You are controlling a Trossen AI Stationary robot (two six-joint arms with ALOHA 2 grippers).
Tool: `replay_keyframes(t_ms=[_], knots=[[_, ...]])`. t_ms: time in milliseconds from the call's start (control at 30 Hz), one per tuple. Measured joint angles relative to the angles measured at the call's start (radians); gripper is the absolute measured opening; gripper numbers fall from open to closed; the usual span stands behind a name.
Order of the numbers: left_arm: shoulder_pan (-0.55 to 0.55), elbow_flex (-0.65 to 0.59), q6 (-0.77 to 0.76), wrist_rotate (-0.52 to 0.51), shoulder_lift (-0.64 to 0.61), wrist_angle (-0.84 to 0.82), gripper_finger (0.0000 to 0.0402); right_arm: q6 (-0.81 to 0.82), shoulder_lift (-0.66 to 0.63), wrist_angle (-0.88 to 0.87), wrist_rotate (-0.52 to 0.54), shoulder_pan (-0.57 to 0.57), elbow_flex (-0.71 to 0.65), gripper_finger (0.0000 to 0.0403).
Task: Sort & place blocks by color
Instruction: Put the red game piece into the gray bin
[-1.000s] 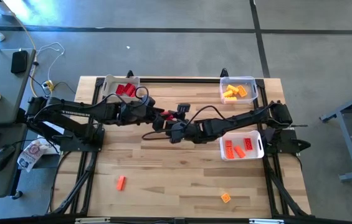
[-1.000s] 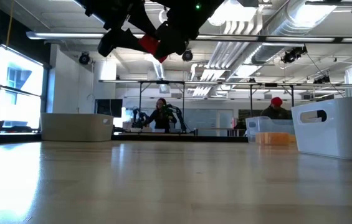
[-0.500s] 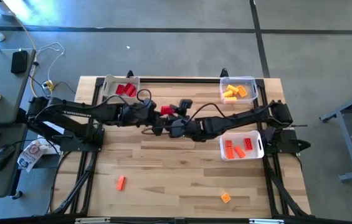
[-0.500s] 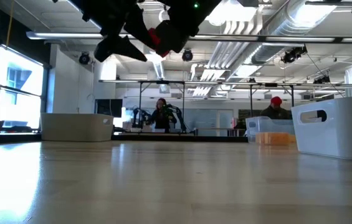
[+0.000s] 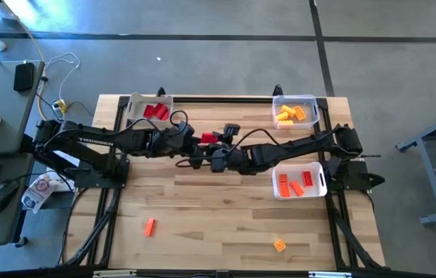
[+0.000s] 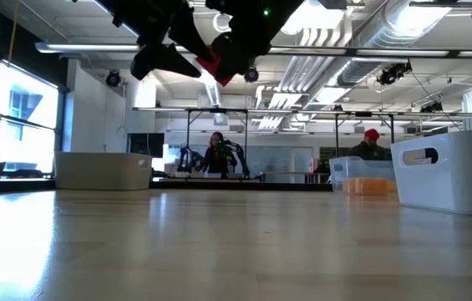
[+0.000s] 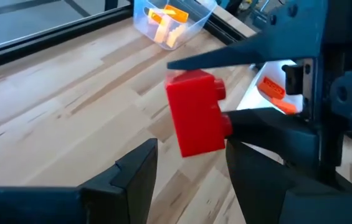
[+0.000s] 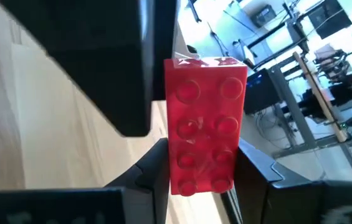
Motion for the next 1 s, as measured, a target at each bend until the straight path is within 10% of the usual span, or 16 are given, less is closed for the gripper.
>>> replay_keyframes(t_ms=[1000], knots=[[0.017,0.003,-0.095,0.004,-0.002,-0.004,0.0179,0.074,0.007,-0.061,-0.043,0.001,-0.003,0.0109]])
